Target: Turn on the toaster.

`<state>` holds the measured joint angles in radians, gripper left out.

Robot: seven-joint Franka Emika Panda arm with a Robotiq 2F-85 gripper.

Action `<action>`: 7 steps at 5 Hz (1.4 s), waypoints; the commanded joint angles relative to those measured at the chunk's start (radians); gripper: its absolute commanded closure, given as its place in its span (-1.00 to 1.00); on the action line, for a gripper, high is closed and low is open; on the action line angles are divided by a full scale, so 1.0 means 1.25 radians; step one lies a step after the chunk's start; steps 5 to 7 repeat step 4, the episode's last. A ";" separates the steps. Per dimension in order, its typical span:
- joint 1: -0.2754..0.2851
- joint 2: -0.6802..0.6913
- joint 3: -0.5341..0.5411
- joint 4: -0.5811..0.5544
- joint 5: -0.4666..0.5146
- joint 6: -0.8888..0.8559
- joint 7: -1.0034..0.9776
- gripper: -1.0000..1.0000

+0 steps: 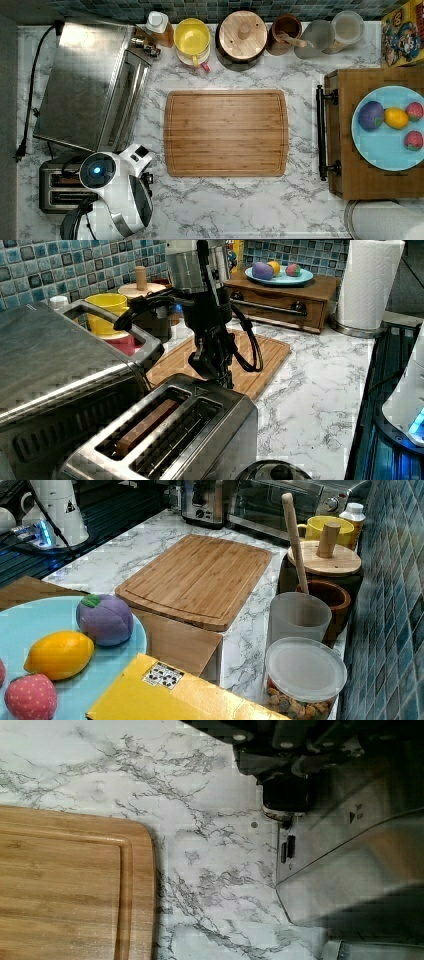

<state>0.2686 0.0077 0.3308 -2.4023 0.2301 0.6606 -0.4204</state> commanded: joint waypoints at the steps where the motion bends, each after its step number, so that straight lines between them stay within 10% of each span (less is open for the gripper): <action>1: -0.008 0.058 0.002 -0.114 -0.014 0.031 0.047 1.00; 7: -0.010 0.058 0.004 -0.114 -0.014 0.031 0.047 1.00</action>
